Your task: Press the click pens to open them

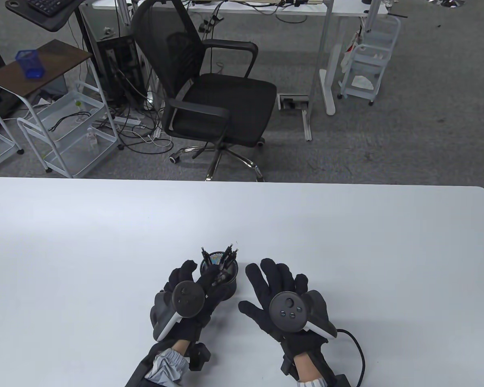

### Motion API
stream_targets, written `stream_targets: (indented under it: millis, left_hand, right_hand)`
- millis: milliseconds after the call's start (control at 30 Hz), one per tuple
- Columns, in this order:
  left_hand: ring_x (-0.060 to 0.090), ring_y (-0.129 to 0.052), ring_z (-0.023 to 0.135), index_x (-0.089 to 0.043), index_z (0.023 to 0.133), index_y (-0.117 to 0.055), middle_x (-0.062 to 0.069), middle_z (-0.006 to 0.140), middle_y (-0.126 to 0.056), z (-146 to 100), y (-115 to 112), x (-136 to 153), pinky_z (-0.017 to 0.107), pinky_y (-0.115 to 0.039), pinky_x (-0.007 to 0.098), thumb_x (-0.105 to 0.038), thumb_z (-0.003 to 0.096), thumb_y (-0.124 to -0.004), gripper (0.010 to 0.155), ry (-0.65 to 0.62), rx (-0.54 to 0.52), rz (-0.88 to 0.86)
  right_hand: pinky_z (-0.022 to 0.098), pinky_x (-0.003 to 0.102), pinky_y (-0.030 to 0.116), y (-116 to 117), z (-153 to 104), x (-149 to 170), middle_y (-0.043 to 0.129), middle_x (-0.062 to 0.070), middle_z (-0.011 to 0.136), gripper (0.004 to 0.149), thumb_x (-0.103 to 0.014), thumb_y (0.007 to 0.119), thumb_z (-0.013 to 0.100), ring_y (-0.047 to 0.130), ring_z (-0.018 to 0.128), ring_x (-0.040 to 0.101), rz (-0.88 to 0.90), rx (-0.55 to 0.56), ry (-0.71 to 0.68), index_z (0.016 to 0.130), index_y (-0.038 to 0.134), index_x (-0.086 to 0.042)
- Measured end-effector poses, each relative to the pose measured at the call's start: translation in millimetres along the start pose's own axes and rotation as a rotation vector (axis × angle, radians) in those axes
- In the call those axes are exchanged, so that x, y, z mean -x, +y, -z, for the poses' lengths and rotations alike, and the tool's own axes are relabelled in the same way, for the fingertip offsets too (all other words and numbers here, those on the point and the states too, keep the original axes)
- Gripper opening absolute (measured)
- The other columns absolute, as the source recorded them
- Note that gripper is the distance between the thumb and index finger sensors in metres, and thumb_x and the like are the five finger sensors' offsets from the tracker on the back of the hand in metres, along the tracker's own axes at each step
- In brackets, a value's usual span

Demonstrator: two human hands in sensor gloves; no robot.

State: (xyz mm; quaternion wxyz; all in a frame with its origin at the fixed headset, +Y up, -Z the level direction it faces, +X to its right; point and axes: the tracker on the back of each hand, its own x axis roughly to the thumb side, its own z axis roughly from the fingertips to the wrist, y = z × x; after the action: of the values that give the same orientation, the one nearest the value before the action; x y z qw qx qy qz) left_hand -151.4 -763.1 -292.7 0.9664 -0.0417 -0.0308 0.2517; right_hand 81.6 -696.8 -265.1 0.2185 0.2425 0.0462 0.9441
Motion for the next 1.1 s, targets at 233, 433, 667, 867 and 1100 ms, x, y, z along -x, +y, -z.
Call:
stream_targets:
  millis: [233,433,667,867,1100]
  left_hand:
    - [0.055,-0.012,0.107,-0.037,0.12,-0.055,0.021,0.125,-0.013,0.5,0.9,2.0,0.074,-0.019,0.075,-0.055,0.072,-0.059,0.051,0.016,-0.002,-0.039]
    - [0.055,-0.011,0.107,-0.037,0.121,-0.054,0.021,0.124,-0.013,1.6,1.6,3.5,0.072,-0.018,0.077,-0.052,0.073,-0.058,0.05,0.015,0.034,-0.108]
    - [0.054,-0.016,0.108,-0.039,0.119,-0.052,0.017,0.126,-0.019,-2.3,14.2,0.4,0.072,-0.021,0.077,-0.05,0.0733,-0.058,0.048,-0.019,0.034,-0.178]
    - [0.055,-0.024,0.111,-0.04,0.119,-0.052,0.019,0.127,-0.031,-13.6,37.8,-0.8,0.073,-0.024,0.078,-0.05,0.0732,-0.059,0.047,-0.09,0.015,-0.292]
    - [0.058,-0.035,0.113,-0.04,0.118,-0.053,0.022,0.128,-0.039,-36.0,75.5,3.1,0.076,-0.033,0.077,-0.049,0.0737,-0.059,0.046,-0.2,-0.047,-0.473]
  right_hand:
    - [0.063,0.085,0.007,-0.2,-0.2,0.4,0.008,0.03,0.125,0.076,-0.054,0.053,0.066,0.014,0.107,0.064,0.004,0.002,-0.001,0.123,0.018,-0.017]
    - [0.063,0.084,0.007,-0.2,-0.5,0.4,0.008,0.029,0.125,0.076,-0.054,0.053,0.066,0.014,0.107,0.064,0.002,0.003,0.0,0.123,0.018,-0.017]
    - [0.063,0.085,0.007,-0.3,-0.7,0.7,0.008,0.029,0.125,0.076,-0.054,0.053,0.066,0.014,0.107,0.064,0.002,0.005,0.0,0.123,0.018,-0.017]
    - [0.063,0.084,0.007,0.0,-0.8,0.4,0.008,0.03,0.125,0.076,-0.054,0.052,0.066,0.015,0.107,0.064,-0.001,0.004,0.0,0.123,0.018,-0.017]
    - [0.063,0.084,0.007,-1.1,-1.2,0.4,0.008,0.029,0.125,0.076,-0.054,0.052,0.066,0.015,0.107,0.064,0.003,0.011,-0.001,0.123,0.018,-0.017]
